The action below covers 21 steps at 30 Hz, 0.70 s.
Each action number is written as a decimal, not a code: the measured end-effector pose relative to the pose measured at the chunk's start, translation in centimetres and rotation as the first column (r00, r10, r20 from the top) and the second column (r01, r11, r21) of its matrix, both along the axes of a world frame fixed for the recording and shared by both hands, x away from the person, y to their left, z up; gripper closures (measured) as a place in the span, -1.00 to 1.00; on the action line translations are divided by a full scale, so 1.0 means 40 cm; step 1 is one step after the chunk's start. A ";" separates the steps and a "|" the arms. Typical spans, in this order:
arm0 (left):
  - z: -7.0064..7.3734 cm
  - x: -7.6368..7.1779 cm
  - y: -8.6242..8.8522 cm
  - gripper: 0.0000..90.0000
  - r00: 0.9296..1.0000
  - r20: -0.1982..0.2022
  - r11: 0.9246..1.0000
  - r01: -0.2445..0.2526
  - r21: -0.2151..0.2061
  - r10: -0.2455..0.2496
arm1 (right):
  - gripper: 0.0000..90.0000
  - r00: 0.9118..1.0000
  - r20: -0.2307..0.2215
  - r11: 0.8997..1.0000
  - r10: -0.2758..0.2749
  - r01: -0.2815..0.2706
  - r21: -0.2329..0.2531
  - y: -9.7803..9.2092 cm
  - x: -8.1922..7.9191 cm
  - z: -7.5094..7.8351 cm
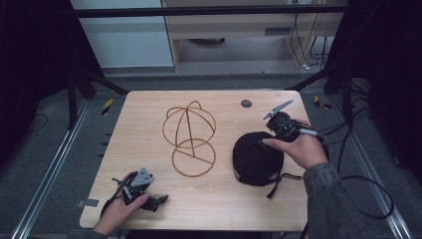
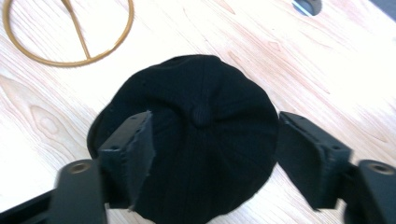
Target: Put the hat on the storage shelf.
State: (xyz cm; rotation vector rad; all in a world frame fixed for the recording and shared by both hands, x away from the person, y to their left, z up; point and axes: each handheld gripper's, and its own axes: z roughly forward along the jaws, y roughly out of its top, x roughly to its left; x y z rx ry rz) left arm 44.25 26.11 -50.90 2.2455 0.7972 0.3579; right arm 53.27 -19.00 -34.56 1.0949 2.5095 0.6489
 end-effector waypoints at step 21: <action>0.000 0.000 0.000 -1.00 1.000 0.000 1.000 0.000 0.000 0.000 | -0.01 0.985 -0.165 0.996 0.054 -0.064 -0.056 0.040 0.071 -0.074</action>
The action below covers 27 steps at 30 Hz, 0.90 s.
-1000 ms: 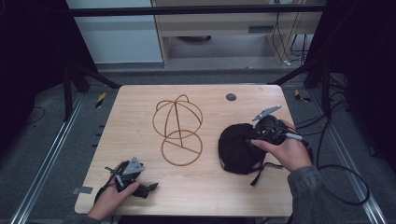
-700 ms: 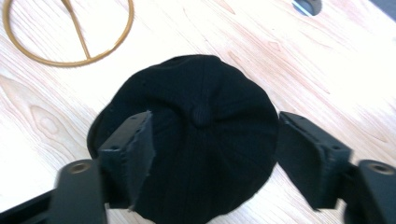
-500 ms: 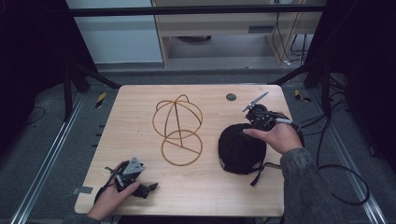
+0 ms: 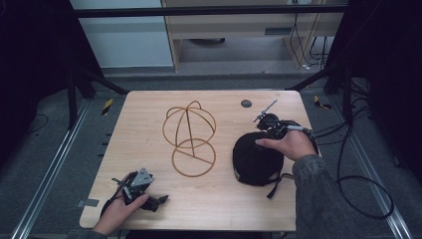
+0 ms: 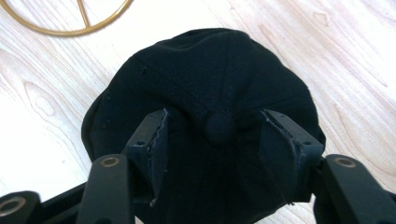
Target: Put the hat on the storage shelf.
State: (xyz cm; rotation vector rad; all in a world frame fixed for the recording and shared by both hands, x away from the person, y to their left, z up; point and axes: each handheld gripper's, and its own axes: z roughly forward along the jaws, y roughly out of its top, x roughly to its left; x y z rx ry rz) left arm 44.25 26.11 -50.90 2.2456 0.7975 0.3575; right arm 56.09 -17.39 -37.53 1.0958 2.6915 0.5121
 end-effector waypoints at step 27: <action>0.000 0.000 0.000 -1.00 1.000 0.000 1.000 0.000 0.000 0.000 | 0.63 0.998 -0.044 0.998 0.050 -0.052 -0.030 -0.004 0.010 0.002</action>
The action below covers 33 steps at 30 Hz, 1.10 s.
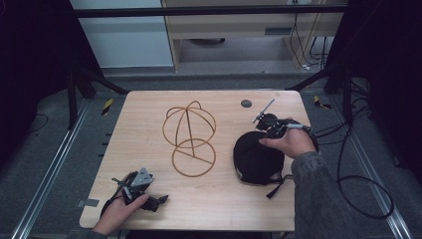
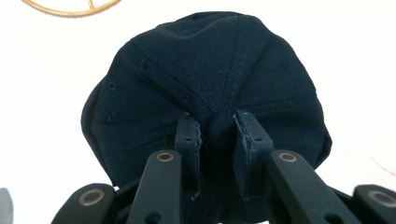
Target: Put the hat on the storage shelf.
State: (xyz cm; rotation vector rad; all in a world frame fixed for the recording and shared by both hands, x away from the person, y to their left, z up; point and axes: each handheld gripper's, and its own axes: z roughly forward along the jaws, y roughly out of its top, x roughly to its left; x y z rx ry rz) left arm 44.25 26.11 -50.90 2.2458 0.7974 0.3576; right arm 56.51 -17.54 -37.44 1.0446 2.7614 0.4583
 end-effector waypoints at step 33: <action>0.000 -0.001 0.000 -1.00 1.000 -0.002 1.000 -0.002 0.001 0.002 | 0.63 0.964 0.246 0.986 0.097 -0.127 0.107 0.023 -0.150 0.320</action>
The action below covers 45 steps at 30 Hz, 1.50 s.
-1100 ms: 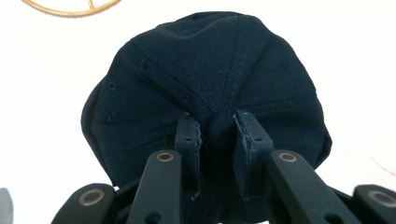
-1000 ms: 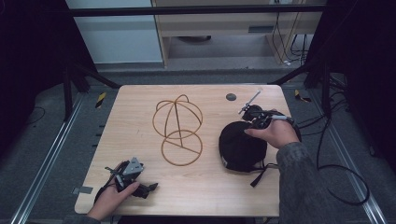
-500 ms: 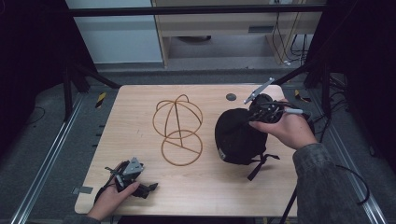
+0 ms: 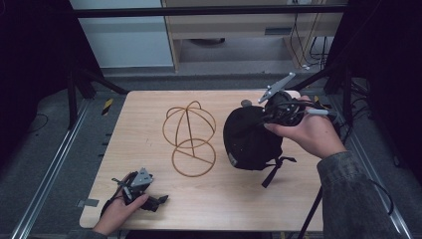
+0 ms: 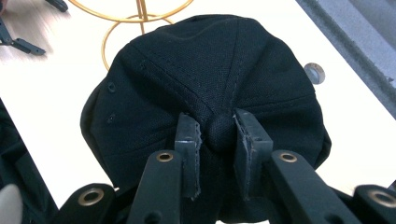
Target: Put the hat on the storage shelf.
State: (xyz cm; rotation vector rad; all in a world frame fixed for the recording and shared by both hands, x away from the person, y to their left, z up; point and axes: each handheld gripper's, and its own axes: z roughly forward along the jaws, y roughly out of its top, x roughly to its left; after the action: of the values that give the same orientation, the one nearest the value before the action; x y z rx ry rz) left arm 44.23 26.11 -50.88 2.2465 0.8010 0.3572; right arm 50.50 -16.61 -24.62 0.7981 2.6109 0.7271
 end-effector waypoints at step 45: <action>0.000 0.000 0.000 -1.00 1.000 0.001 1.000 0.001 0.002 -0.001 | 0.63 0.985 0.157 0.993 0.072 -0.085 0.078 0.088 -0.027 0.187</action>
State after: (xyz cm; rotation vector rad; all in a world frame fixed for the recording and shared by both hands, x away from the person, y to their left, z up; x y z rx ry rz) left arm 44.24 26.12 -50.88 2.2482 0.7995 0.3590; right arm 49.43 -13.08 -17.16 0.6371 2.4983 0.8906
